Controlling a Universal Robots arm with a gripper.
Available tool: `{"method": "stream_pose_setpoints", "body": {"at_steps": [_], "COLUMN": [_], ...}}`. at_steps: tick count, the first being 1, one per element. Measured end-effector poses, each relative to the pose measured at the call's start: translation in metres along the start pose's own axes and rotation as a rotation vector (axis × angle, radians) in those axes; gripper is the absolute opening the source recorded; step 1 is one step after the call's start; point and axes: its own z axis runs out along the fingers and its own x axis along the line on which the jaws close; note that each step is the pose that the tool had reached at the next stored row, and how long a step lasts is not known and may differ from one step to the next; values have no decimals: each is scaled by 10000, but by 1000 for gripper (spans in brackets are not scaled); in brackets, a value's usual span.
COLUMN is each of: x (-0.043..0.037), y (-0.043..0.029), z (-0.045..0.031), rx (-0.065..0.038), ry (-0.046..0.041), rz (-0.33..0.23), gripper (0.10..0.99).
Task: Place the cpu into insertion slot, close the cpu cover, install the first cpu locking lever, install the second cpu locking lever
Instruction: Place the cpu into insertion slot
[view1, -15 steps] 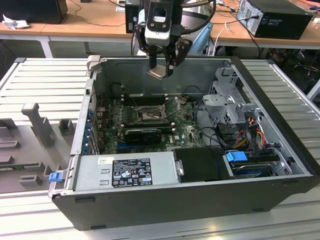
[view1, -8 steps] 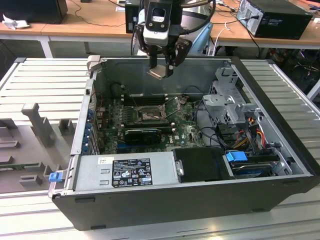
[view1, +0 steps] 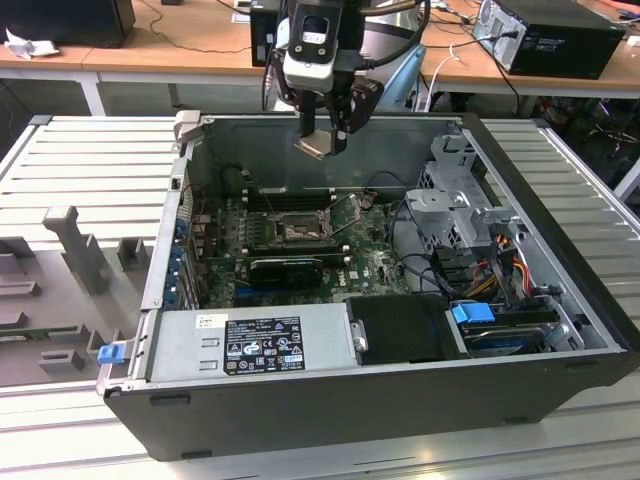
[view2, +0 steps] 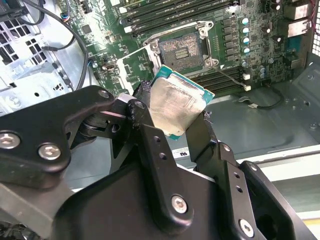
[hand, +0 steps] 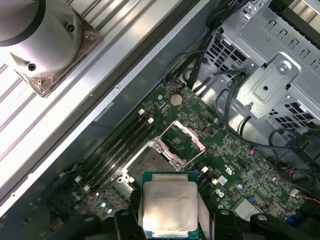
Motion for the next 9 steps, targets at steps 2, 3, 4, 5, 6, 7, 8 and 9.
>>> {"method": "stream_pose_setpoints", "body": {"at_steps": [2,3,4,5,6,7,8,9], "x": [0,0,0,0,0,0,0,0], "y": [0,0,0,0,0,0,0,0], "z": [0,0,1,1,1,2,2,2], "rx": [-1,-2,-3,-5,-5,-8,-8,-9], "ry": [-7,-10,-15,-21,-27,-35,-38,-41], "rz": [76,107,162,234,298,386,421,455], "gripper": [525,525,525,525,525,525,525,525]}}
